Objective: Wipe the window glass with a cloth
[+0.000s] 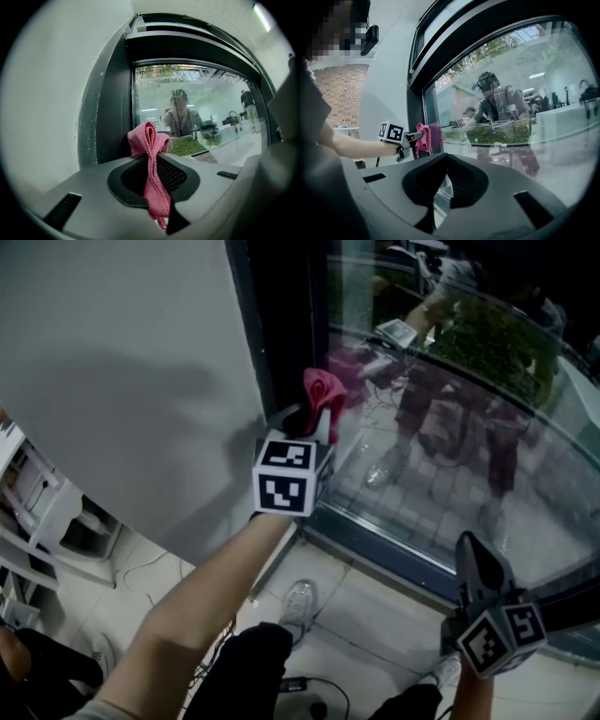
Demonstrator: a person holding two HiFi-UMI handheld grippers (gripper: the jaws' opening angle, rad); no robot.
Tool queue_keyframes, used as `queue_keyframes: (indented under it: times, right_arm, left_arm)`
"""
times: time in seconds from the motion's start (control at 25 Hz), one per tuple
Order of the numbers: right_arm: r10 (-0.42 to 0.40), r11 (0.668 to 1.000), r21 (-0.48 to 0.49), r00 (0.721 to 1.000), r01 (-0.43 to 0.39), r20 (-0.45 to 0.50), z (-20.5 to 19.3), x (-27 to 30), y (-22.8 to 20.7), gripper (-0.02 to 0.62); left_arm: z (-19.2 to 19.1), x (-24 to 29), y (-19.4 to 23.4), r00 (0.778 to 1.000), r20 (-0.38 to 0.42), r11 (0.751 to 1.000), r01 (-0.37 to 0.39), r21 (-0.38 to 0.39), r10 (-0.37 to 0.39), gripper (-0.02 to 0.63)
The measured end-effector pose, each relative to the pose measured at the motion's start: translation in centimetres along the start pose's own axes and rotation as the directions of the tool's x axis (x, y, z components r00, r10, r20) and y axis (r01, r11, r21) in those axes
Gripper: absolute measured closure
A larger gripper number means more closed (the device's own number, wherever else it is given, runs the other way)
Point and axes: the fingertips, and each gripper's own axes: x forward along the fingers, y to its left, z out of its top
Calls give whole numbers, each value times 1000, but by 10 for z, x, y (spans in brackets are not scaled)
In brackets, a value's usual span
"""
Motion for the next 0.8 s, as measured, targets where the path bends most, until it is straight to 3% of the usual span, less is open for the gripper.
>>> queue_keyframes:
  times: [0.32,0.56,0.8]
  right_arm:
    - [-22,1000,-1,1000,22,-5,4,-6,-19,588]
    - [-55,998,1,998,55,-2,5,-28,-33,588]
    - [-99,995,15,995,99,-6,-1,-54,-54,588]
  left_arm:
    - [-3,24,-22,998,18,998,58,20,-58,549]
    - [-2,20,-31,997,37,997,73,-29,-72,549]
    - [-6,17,-73,990,40,990,136,-44,-135,549]
